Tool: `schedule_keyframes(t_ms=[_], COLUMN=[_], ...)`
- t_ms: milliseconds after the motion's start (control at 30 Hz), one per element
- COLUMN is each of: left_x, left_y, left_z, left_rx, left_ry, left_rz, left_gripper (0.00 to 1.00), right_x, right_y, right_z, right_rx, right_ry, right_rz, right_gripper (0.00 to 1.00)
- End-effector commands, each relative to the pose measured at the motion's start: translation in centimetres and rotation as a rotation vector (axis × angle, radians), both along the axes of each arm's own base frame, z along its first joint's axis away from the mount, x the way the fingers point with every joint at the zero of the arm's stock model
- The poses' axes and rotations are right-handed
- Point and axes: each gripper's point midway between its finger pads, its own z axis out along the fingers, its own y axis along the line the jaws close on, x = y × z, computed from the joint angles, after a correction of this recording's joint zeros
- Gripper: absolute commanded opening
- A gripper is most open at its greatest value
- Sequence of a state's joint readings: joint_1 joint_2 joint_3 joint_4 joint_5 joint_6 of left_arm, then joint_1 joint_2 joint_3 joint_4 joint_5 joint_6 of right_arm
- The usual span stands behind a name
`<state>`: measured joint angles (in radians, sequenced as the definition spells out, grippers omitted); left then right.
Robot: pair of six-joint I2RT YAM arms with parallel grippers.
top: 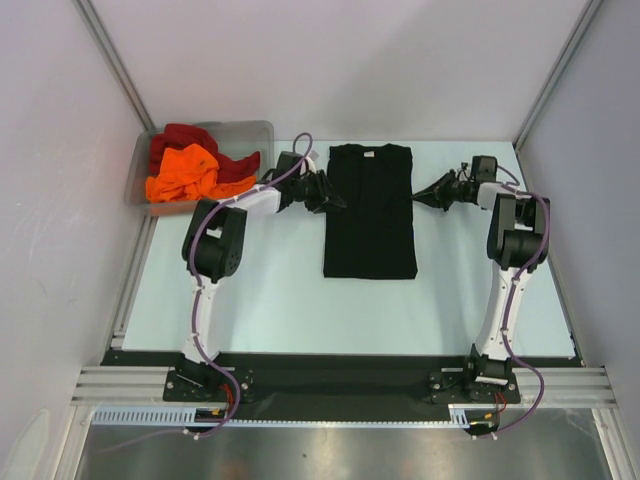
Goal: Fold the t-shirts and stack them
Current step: Fold the tshirt
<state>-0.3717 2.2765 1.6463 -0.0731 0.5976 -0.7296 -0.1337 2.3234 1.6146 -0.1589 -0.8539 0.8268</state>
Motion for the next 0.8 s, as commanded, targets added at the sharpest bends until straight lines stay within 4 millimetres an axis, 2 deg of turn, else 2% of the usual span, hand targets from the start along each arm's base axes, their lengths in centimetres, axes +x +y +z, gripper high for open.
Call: schedule_keyframes(t_ms=[0, 100, 167, 233, 300, 367, 400, 433, 467, 500, 600, 767], left_x=[-0.6, -0.3, -0.1, -0.1, -0.8, -1.2, -1.8, -1.9, -2.2, -2.3, -2.0, -0.7], left_y=[-1.9, -2.2, -2.6, -3.3, -4.5, -5.4, -6.0, -6.3, -6.8, -6.8, -7.0, -7.0], left_z=[6.0, 5.9, 6.0, 6.7, 6.5, 6.6, 5.8, 5.6, 5.1, 4.7, 3.6, 1.5], left_rx=[-0.041, -0.053, -0.065, -0.111, -0.144, -0.178, -0.177, -0.183, -0.185, -0.186, -0.196, -0.188], left_ry=[-0.118, -0.112, -0.108, -0.121, -0.113, -0.109, -0.092, -0.087, -0.076, -0.067, -0.049, -0.023], left_rz=[-0.053, -0.051, -0.055, -0.07, -0.096, -0.105, -0.114, -0.114, -0.122, -0.118, -0.102, -0.082], left_gripper=[0.37, 0.45, 0.45, 0.4, 0.33, 0.3, 0.3, 0.3, 0.3, 0.29, 0.29, 0.29], right_x=[-0.3, -1.1, -1.7, -2.2, -2.8, -2.8, -3.5, -3.5, -3.6, -4.4, -4.9, -5.1], right_y=[0.1, 0.6, 1.5, 2.7, 4.6, 5.8, 6.9, 7.1, 8.6, 10.0, 12.1, 13.5], right_z=[5.6, 6.5, 6.6, 6.6, 6.4, 6.5, 6.0, 6.0, 6.0, 5.2, 4.0, 2.3], right_rx=[-0.045, -0.044, -0.039, -0.028, -0.016, -0.006, 0.017, 0.031, 0.047, 0.069, 0.096, 0.095], right_ry=[-0.079, -0.085, -0.079, -0.078, -0.074, -0.099, -0.066, -0.067, -0.085, -0.052, -0.041, -0.021], right_rz=[0.026, 0.043, 0.064, 0.092, 0.124, 0.138, 0.14, 0.136, 0.155, 0.167, 0.193, 0.198], right_gripper=[0.15, 0.2, 0.22, 0.22, 0.22, 0.2, 0.16, 0.14, 0.12, 0.1, 0.07, 0.06])
